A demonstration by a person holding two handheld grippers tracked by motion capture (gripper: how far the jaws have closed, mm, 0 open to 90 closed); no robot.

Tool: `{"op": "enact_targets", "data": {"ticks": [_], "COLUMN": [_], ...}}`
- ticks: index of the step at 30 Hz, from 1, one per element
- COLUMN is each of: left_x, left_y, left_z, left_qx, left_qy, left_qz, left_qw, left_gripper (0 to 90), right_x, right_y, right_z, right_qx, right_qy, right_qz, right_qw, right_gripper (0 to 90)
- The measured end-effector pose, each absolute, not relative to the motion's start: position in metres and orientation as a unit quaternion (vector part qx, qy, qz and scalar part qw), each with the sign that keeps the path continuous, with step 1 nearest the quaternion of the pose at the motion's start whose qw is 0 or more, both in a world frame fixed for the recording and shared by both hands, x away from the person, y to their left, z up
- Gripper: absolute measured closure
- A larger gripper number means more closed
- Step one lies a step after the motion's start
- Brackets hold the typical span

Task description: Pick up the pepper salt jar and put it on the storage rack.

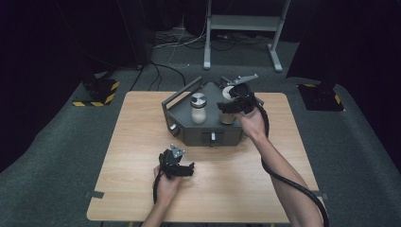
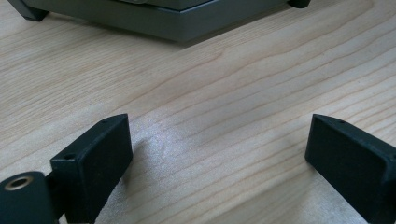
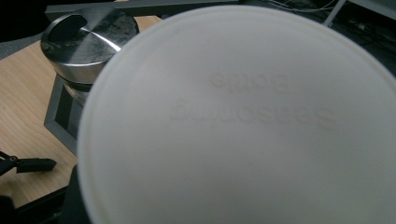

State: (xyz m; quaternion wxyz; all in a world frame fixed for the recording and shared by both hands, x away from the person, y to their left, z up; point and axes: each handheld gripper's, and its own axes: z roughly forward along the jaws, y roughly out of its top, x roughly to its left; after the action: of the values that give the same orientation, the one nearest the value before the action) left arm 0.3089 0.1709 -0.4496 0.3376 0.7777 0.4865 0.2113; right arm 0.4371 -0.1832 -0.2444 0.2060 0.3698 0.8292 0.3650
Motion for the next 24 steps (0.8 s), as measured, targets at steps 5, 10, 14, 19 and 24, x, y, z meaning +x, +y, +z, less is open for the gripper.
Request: {"op": "enact_targets", "data": {"ticks": [5, 10, 14, 19, 24], "left_x": [0.3089, 0.3089, 0.309, 0.309, 0.3089], "left_y": [0.1709, 0.1708, 0.171, 0.1711, 0.171], "left_z": [-0.4495, -0.4495, -0.4495, -0.4494, -0.4495], "left_qx": [0.778, 0.778, 0.779, 0.779, 0.779], "left_qy": [0.486, 0.486, 0.485, 0.485, 0.485], "left_qz": [0.211, 0.211, 0.212, 0.212, 0.212], "left_qw": [0.337, 0.337, 0.337, 0.337, 0.337], "left_gripper": [7.4, 7.4, 7.4, 7.4, 7.4], "right_x": [0.4395, 0.4427, 0.4448, 0.4461, 0.447], "right_y": [-0.1794, -0.1762, -0.1755, -0.1756, -0.1748], "right_z": [-0.2492, -0.2516, -0.2539, -0.2552, -0.2544], "right_qx": [0.375, 0.377, 0.379, 0.381, 0.381], "right_qy": [0.827, 0.828, 0.827, 0.828, 0.829], "right_qz": [0.364, 0.361, 0.361, 0.358, 0.355], "right_qw": [0.209, 0.207, 0.205, 0.203, 0.204], "right_gripper": [34.0, 34.1, 34.1, 34.0, 34.0]}}
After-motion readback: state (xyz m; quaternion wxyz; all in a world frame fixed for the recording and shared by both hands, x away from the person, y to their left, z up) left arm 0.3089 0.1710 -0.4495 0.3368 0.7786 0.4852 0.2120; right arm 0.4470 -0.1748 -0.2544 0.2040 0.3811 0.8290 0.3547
